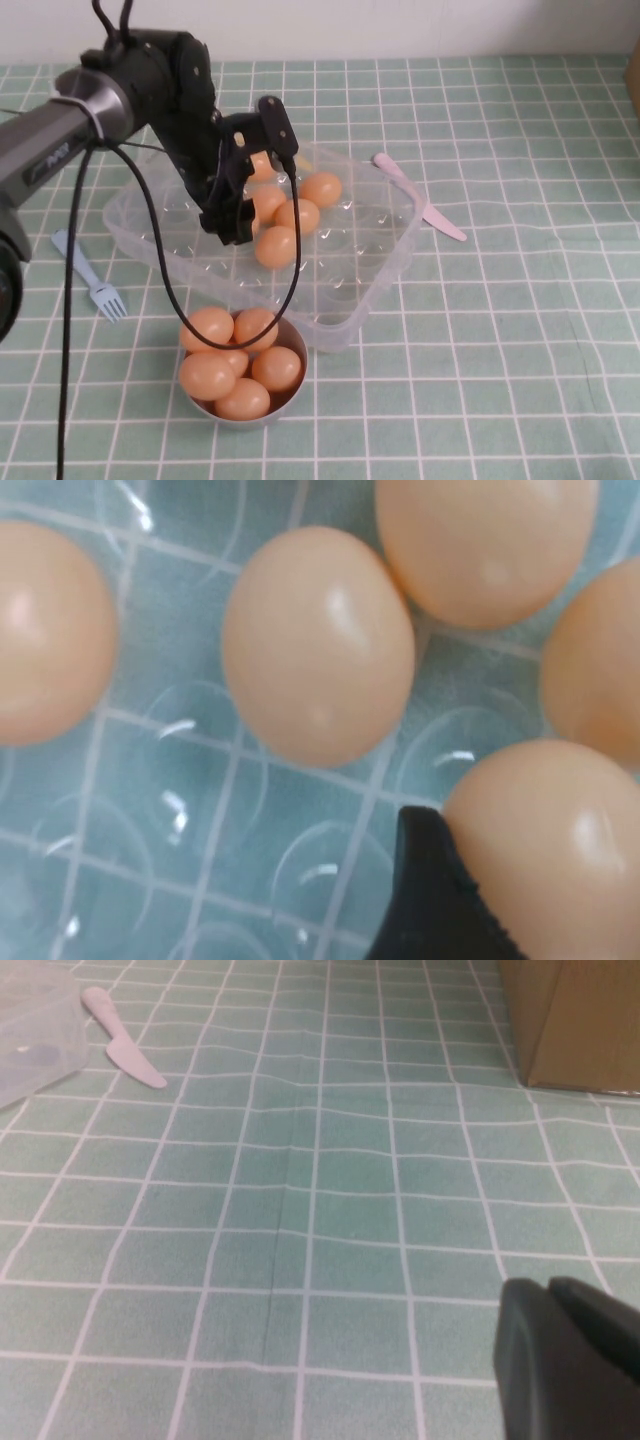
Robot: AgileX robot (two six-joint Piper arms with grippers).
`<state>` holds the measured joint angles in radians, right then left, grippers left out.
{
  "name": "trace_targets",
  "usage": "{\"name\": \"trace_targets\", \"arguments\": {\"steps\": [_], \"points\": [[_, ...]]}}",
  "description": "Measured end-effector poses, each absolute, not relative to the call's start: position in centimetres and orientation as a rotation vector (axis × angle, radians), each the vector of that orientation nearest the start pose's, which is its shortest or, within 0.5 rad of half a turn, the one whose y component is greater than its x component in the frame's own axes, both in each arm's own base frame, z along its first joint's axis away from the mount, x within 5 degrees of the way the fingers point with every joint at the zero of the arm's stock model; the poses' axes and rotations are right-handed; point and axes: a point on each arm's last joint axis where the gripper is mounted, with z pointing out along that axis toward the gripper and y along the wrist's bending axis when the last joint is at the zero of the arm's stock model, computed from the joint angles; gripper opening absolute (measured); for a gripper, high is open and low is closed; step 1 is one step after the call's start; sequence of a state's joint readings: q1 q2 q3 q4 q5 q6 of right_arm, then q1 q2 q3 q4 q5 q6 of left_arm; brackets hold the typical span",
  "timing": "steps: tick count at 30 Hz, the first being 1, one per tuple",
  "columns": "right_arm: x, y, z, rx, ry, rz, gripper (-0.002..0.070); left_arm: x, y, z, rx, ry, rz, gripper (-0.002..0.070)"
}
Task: Take an egg out of the egg box
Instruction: Pick up the egg from the plastic box, then place the egg in the bowl
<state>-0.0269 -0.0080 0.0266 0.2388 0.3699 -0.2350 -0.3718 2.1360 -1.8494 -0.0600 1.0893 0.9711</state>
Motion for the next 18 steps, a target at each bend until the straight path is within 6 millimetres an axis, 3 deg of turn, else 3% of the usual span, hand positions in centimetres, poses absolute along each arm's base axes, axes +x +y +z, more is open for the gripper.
{"name": "trace_targets", "arguments": {"steps": [6, 11, 16, 18], "points": [[5.3, 0.6, 17.2, -0.045, 1.861, 0.053, -0.0017, 40.8, -16.4, 27.4, 1.641, 2.285, 0.044, 0.0356], [5.3, 0.6, 17.2, -0.045, 1.861, 0.053, -0.0017, 37.8, -16.8, 30.7, 1.529, 2.353, 0.025, 0.0356], [5.3, 0.6, 17.2, -0.045, 1.861, 0.053, -0.0017, 33.6, -18.2, 31.6, 1.494, 2.398, -0.024, 0.0355], [5.3, 0.6, 17.2, -0.045, 1.861, 0.053, -0.0017, 31.9, -18.7, 31.0, 1.467, 2.458, -0.048, 0.0355]]}}
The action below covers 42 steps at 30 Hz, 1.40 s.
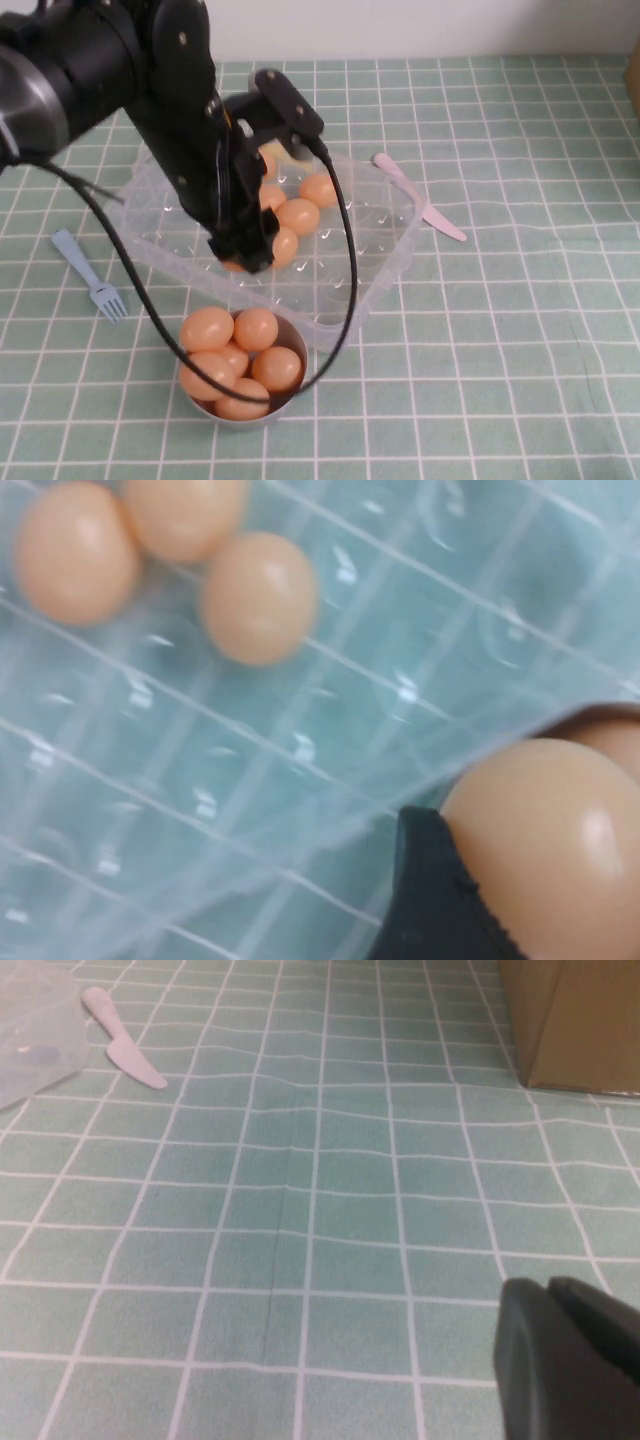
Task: Take an egg out of the egg box
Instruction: Place the egg in the bowl
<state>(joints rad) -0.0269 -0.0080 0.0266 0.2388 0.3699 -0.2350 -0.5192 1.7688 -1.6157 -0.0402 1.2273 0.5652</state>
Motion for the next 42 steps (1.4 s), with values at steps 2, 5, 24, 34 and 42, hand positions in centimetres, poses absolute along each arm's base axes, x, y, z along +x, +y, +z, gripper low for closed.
{"name": "trace_targets", "arguments": {"steps": [2, 5, 24, 34, 42], "points": [[5.3, 0.6, 17.2, -0.045, 1.861, 0.053, -0.0017, 30.9, -19.0, 30.3, 1.454, 2.507, -0.064, 0.0355], [5.3, 0.6, 17.2, -0.045, 1.861, 0.053, -0.0017, 29.9, -19.1, 28.8, 1.448, 2.576, -0.072, 0.0355], [5.3, 0.6, 17.2, -0.044, 1.860, 0.055, -0.0017, 26.8, -21.0, 25.7, 1.705, 2.550, -0.029, 0.0355], [5.3, 0.6, 17.2, -0.044, 1.860, 0.055, -0.0017, 26.8, -21.0, 25.7, 2.039, 2.290, -0.010, 0.0355], [5.3, 0.7, 17.3, -0.042, 1.855, 0.058, -0.0017, 26.8, -21.0, 25.7, 2.194, 2.143, 0.015, 0.0355]]}}
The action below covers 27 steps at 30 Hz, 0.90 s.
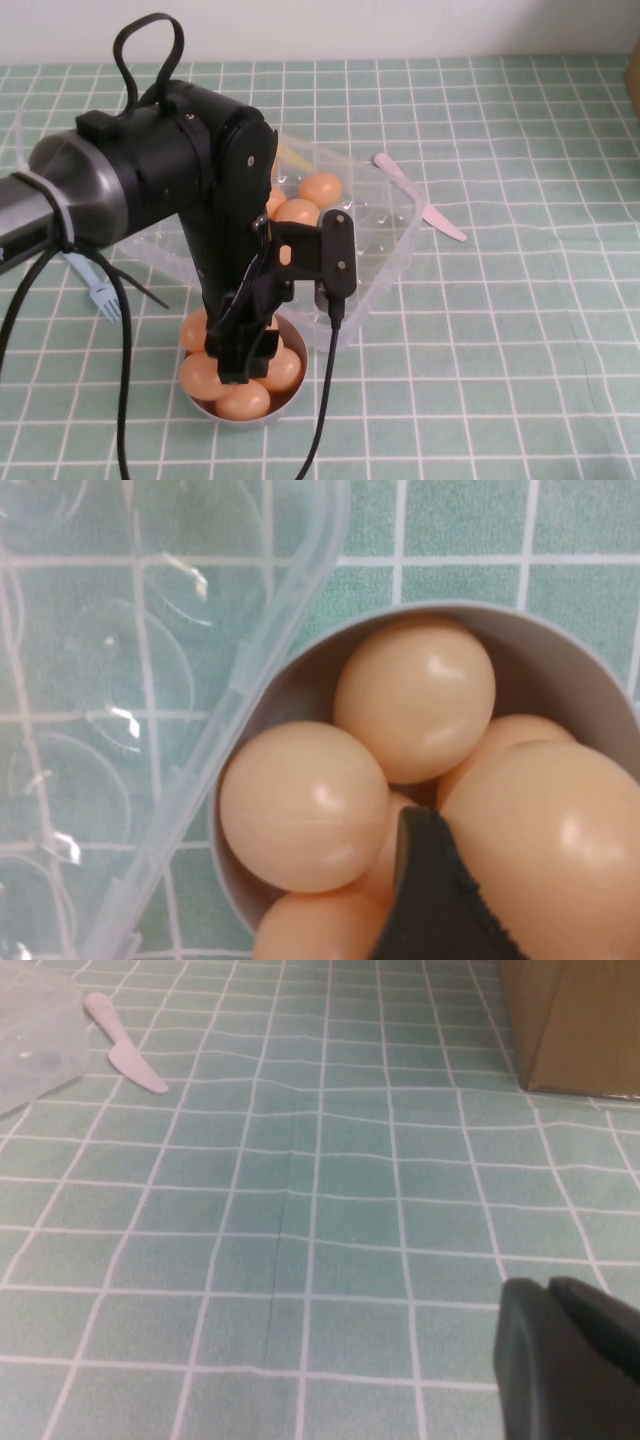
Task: Take an egg out of the egg box
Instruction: Place the egg in the bowl
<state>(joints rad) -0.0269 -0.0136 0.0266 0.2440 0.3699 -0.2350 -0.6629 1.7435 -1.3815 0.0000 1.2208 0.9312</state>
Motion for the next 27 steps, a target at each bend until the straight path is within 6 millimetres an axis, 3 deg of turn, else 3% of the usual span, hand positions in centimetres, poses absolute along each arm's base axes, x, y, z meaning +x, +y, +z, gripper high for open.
{"name": "trace_targets", "arguments": {"steps": [17, 27], "points": [[5.3, 0.7, 17.3, -0.042, 1.855, 0.058, -0.0017, 26.5, -21.5, 25.7, -2.446, -2.080, -0.074, 0.0355], [5.3, 0.7, 17.3, -0.042, 1.855, 0.058, -0.0017, 26.2, -20.8, 23.9, -2.439, -2.042, -0.119, 0.0355]]}}
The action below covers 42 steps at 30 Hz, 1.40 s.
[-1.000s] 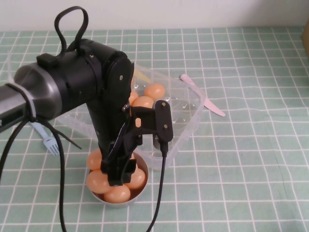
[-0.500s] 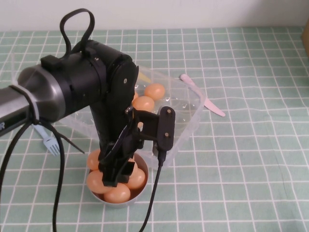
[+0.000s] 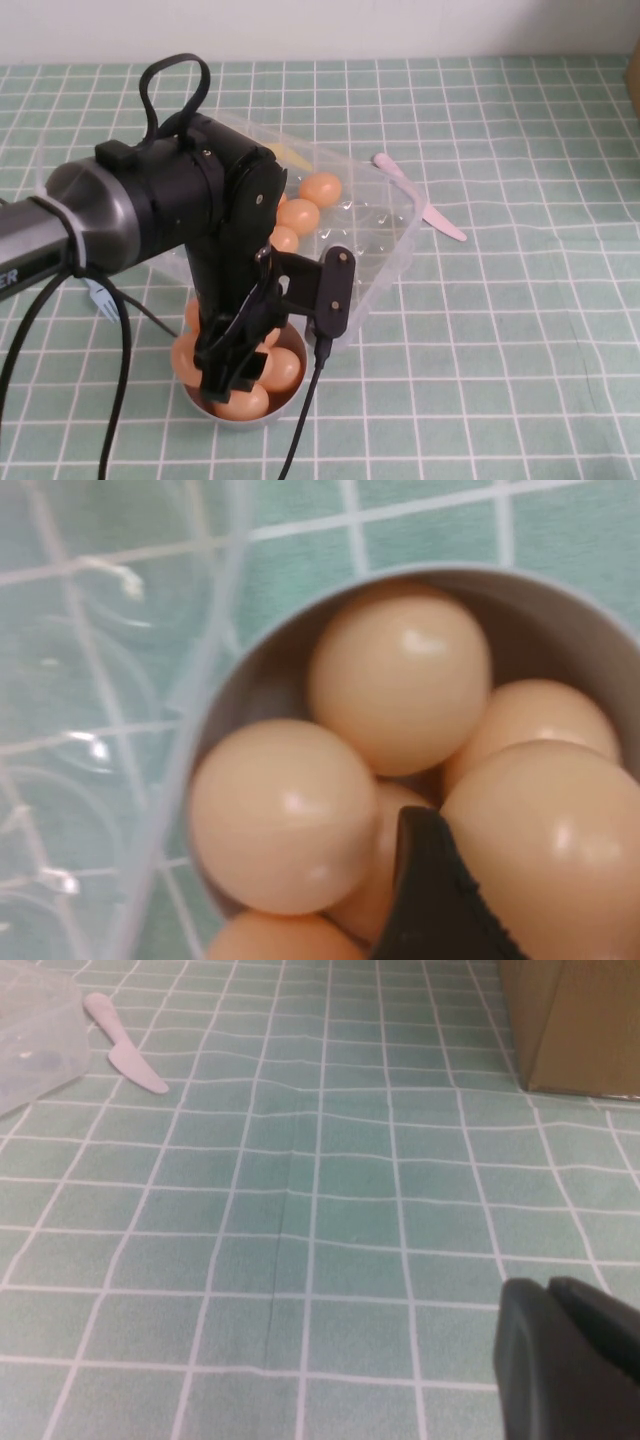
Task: Take an egg out of the egg box
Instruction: Place the egg in the bowl
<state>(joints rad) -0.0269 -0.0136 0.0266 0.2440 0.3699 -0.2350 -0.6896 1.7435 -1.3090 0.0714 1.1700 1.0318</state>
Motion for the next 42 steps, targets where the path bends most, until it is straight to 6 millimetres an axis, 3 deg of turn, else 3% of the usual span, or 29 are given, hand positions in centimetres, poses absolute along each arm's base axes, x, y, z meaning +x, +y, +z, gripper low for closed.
{"name": "trace_targets", "arguments": {"steps": [18, 24, 42], "points": [[5.27, 0.66, 17.26, -0.042, 1.855, 0.058, -0.0017, 26.24, -21.44, 23.90, -2.458, -2.108, -0.056, 0.0355], [5.27, 0.66, 17.26, -0.042, 1.855, 0.058, -0.0017, 26.17, -21.52, 23.89, -2.452, -2.118, -0.037, 0.0414], [5.27, 0.66, 17.26, -0.042, 1.855, 0.058, -0.0017, 26.55, -21.53, 24.78, -2.425, -2.146, -0.130, 0.0430]]}}
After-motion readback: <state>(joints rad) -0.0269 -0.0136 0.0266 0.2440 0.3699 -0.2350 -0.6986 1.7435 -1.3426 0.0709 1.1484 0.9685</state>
